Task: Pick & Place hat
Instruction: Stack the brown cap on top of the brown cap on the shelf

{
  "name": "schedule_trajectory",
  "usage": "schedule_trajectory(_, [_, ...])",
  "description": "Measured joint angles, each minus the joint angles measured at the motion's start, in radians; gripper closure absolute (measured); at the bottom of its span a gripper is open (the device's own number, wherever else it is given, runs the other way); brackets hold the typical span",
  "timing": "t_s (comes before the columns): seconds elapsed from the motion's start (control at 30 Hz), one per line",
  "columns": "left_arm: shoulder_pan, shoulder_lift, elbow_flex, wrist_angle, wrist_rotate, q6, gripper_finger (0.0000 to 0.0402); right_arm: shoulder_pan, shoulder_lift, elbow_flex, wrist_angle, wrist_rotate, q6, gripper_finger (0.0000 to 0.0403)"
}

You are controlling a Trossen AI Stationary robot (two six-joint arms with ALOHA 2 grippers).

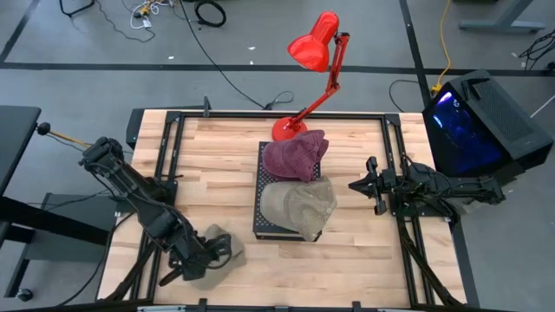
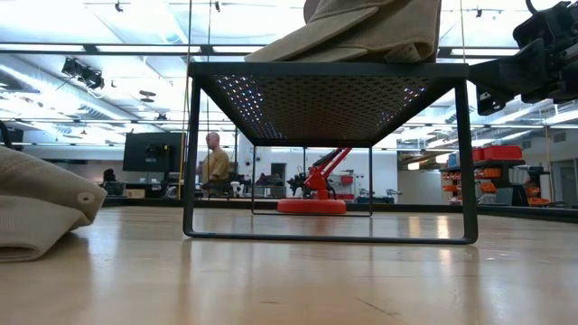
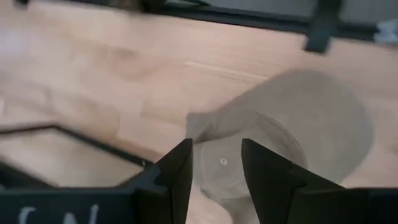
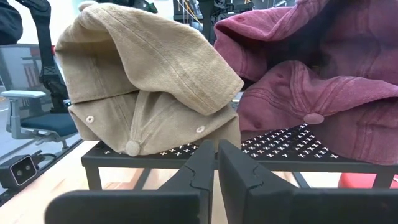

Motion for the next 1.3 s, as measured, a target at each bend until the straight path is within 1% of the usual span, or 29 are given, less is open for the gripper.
schedule_trajectory(0.17, [0.000, 0.000, 0.015, -0.010, -0.052, -0.224, 0.0257, 0.000, 0.000, 0.000, 0.000, 0.000, 0.000, 0.0376])
schedule_trajectory(0.33, [0.000, 0.000, 0.014, -0.014, -0.095, -0.500, 0.0257, 0.000, 0.000, 0.000, 0.000, 0.000, 0.000, 0.0376])
schedule_trajectory(0.43, [0.000, 0.001, 0.015, -0.014, -0.098, -0.637, 0.0257, 0.000, 0.000, 0.000, 0.000, 0.000, 0.000, 0.0376])
schedule_trajectory(0.57, [0.000, 0.001, 0.014, -0.018, -0.098, -0.778, 0.0257, 0.000, 0.000, 0.000, 0.000, 0.000, 0.000, 0.0376])
schedule_trajectory(0.67, [0.000, 0.001, 0.014, -0.057, -0.096, -0.914, 0.0257, 0.000, 0.000, 0.000, 0.000, 0.000, 0.000, 0.0376])
schedule_trajectory(0.9, [0.000, 0.002, 0.015, -0.206, -0.097, -1.357, 0.0257, 0.000, 0.000, 0.000, 0.000, 0.000, 0.000, 0.0376])
schedule_trajectory(1.03, [0.000, 0.002, 0.015, -0.259, -0.094, -1.576, 0.0257, 0.000, 0.000, 0.000, 0.000, 0.000, 0.000, 0.0376])
schedule_trajectory(1.1, [0.000, 0.002, 0.014, -0.265, -0.094, -1.643, 0.0257, 0.000, 0.000, 0.000, 0.000, 0.000, 0.000, 0.0376])
schedule_trajectory(1.3, [-0.003, 0.002, 0.015, -0.263, -0.090, -1.732, 0.0257, 0.000, 0.000, 0.000, 0.000, 0.000, 0.000, 0.0376])
